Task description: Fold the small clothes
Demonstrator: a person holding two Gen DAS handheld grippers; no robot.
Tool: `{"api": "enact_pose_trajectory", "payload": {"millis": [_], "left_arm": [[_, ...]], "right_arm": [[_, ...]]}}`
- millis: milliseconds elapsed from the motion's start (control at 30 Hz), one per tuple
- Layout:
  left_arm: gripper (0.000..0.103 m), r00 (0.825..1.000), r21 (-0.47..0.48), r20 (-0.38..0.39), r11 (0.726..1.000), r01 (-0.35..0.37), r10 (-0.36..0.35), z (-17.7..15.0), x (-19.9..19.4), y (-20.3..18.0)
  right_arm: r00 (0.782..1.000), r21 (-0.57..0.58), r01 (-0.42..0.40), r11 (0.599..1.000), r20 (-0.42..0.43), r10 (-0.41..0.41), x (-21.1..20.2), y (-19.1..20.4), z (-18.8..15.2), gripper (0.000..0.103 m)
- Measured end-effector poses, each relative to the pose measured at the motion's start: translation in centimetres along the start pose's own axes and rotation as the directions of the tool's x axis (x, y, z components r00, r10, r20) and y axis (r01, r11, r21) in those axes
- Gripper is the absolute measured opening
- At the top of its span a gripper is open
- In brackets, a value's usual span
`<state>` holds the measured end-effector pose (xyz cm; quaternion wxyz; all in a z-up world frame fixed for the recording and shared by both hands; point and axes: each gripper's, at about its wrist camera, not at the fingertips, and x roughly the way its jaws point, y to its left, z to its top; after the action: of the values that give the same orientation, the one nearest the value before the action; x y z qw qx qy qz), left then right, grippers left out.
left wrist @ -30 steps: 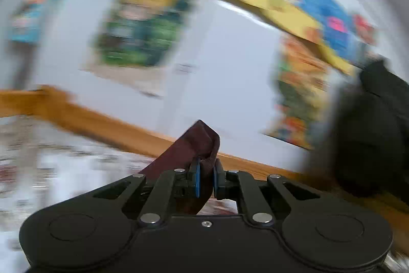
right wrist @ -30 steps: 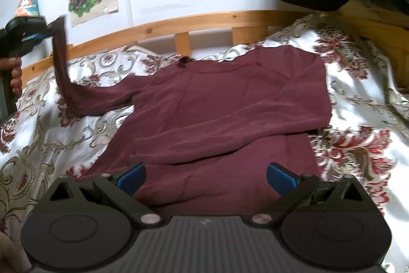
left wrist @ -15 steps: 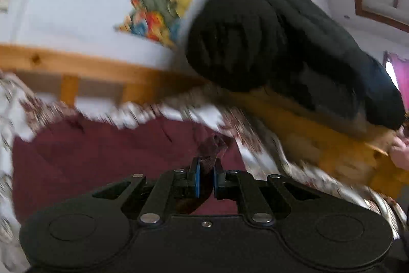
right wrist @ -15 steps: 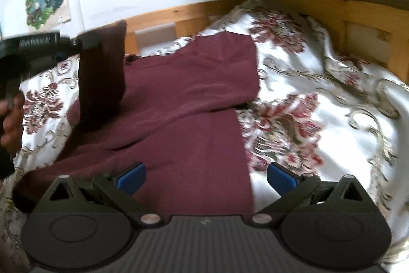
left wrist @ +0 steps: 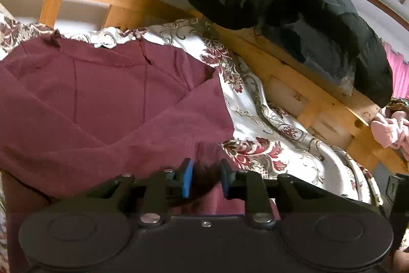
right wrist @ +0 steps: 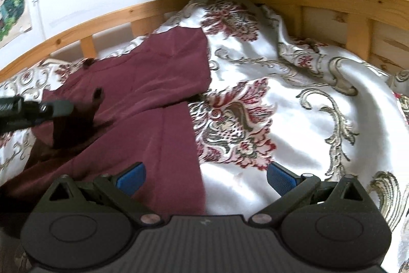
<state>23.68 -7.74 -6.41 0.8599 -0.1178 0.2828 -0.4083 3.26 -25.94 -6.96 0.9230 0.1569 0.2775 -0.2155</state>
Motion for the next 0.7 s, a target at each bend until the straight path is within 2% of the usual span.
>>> {"api": "enact_pose_trajectory", "payload": {"millis": [67,133,200,267,333,433,467,533,633,700], "left_arm": [[0.032,1.000,-0.010,-0.011,1.000,0.017,-0.018,0.1,-0.2,0.0],[0.063,0.999,-0.022,-0.029,0.999,0.038,-0.039,0.2,-0.6,-0.2],[0.073,0.999,-0.014,-0.009,0.999,0.047,-0.047,0.4,-1.4,-0.4],[0.077,0.999,-0.007,0.018,0.999,0.043,-0.043,0.9,-2.1,-0.4],[0.083,0.999,-0.022,0.048,1.000,0.006,-0.005,1.6,-2.8,0.3],[0.090,0.986,-0.065,0.120,0.992,-0.105,0.112,2.7,-4.0,2.4],[0.091,0.975,-0.084,0.144,0.984,-0.160,0.171,3.0,-4.4,3.4],[0.092,0.941,-0.107,0.182,0.957,-0.270,0.286,3.5,-5.2,5.2],[0.091,0.869,-0.151,0.210,0.893,-0.425,0.449,4.2,-6.2,8.4],[0.090,0.833,-0.231,0.215,0.855,-0.463,0.509,4.5,-6.9,10.8]], "right_arm": [[1.000,0.011,0.014,1.000,0.004,-0.014,0.1,-0.1,0.1,0.103],[1.000,0.022,0.023,0.999,0.002,-0.023,0.4,-0.1,0.2,0.103],[1.000,0.039,0.029,0.999,-0.001,-0.029,0.7,0.1,0.3,0.103],[1.000,0.046,0.025,0.999,-0.007,-0.025,1.0,0.4,0.5,0.103],[1.000,0.037,0.014,0.999,-0.008,-0.013,1.3,1.0,0.6,0.103],[1.000,0.006,-0.014,1.000,-0.006,0.014,1.8,2.1,1.0,0.103],[1.000,-0.006,-0.026,1.000,-0.007,0.026,2.1,2.5,1.1,0.103],[0.998,-0.035,-0.056,0.998,0.002,0.056,2.5,3.4,1.5,0.103],[0.994,-0.089,-0.105,0.990,0.020,0.107,3.0,4.8,2.2,0.103],[0.990,-0.129,-0.137,0.982,0.026,0.141,3.5,5.9,2.7,0.101]]}}
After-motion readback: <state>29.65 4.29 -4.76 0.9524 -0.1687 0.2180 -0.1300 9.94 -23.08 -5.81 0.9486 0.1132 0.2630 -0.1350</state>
